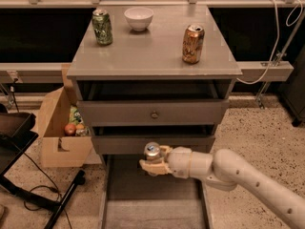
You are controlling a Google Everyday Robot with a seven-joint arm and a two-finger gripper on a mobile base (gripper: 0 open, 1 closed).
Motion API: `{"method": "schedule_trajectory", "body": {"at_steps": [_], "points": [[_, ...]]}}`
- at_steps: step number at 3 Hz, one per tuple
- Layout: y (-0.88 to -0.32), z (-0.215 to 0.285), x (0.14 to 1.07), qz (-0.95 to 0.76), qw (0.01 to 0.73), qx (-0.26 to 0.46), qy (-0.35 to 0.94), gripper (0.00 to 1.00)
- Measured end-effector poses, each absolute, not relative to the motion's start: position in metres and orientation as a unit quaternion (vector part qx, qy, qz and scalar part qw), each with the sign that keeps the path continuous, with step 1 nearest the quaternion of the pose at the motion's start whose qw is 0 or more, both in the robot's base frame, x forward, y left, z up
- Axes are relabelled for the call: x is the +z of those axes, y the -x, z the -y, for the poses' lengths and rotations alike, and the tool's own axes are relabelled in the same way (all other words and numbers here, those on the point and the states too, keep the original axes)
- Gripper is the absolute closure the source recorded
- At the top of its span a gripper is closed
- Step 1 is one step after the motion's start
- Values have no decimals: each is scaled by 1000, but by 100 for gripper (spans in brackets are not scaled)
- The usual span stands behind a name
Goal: Place redbull can into bottom drawer
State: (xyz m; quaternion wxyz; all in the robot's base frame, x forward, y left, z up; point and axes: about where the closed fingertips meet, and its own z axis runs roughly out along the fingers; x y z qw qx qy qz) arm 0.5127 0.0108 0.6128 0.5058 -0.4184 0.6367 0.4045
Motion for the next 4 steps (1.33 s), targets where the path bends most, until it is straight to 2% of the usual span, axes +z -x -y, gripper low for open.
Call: {"method": "schedule_trajectory", "body": {"at_steps": [1, 2, 3, 4], "points": [[-528, -23, 550, -639, 501, 410, 416, 100], [-529, -24, 545, -641, 501, 410, 413, 100], [-529, -33, 498, -656, 506, 415, 377, 100], [-534, -44, 410, -673, 506, 407, 354, 100]]}}
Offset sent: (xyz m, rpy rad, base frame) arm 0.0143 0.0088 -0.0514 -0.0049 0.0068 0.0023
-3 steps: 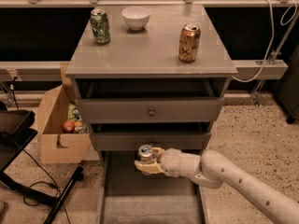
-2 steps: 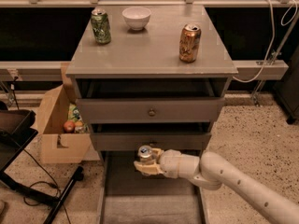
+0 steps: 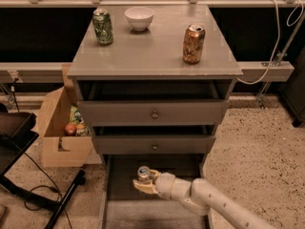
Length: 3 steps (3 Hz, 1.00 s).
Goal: Place redbull can into bottom drawer
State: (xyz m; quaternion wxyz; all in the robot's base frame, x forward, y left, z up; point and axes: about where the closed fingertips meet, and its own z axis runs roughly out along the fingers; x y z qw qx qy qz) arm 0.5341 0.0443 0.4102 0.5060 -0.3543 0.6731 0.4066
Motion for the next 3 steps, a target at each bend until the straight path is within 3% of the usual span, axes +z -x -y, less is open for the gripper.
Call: {"method": "schedule_trajectory", "body": {"at_steps": [3], "points": [[-550, -116, 224, -632, 472, 441, 428, 100]]}}
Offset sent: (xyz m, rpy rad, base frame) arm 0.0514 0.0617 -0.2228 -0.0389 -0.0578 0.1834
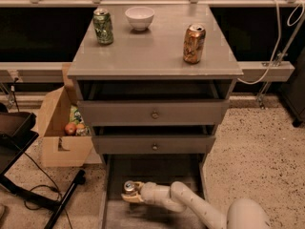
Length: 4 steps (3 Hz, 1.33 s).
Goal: Place redbull can into bottom drawer
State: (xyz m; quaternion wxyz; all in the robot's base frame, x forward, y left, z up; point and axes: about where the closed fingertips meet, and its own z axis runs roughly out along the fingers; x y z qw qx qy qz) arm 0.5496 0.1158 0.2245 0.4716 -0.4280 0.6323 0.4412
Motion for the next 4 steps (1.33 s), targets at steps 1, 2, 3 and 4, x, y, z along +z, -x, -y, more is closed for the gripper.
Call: {"method": "schedule_trajectory", "body": {"at_steps": [1, 2, 3, 4], "points": [[-570, -119, 190, -628, 476, 433, 438, 100], [-587, -110, 185, -633, 483, 419, 437, 84], [-584, -114, 186, -632, 481, 422, 437, 61], [-582, -117, 186, -630, 480, 425, 438, 28]]}}
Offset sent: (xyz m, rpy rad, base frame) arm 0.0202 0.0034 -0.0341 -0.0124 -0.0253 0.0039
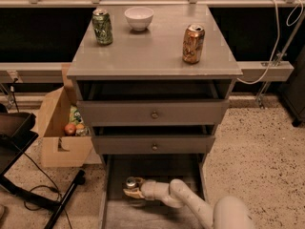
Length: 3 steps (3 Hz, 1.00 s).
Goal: Place redbull can into bottom drawer
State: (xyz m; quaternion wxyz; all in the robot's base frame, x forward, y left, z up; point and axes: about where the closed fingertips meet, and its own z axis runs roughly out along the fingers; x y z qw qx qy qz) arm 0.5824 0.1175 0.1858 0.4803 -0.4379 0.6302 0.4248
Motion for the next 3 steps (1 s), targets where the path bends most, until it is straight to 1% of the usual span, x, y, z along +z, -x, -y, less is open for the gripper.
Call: {"method": "schedule_trajectory", "body": {"at_steps": [1, 2, 3], "points": [[-582, -119, 186, -629, 480, 426, 438, 7], [-581, -121, 186, -629, 479, 427, 439, 0], [-581, -121, 186, -636, 472, 431, 433, 0]]}}
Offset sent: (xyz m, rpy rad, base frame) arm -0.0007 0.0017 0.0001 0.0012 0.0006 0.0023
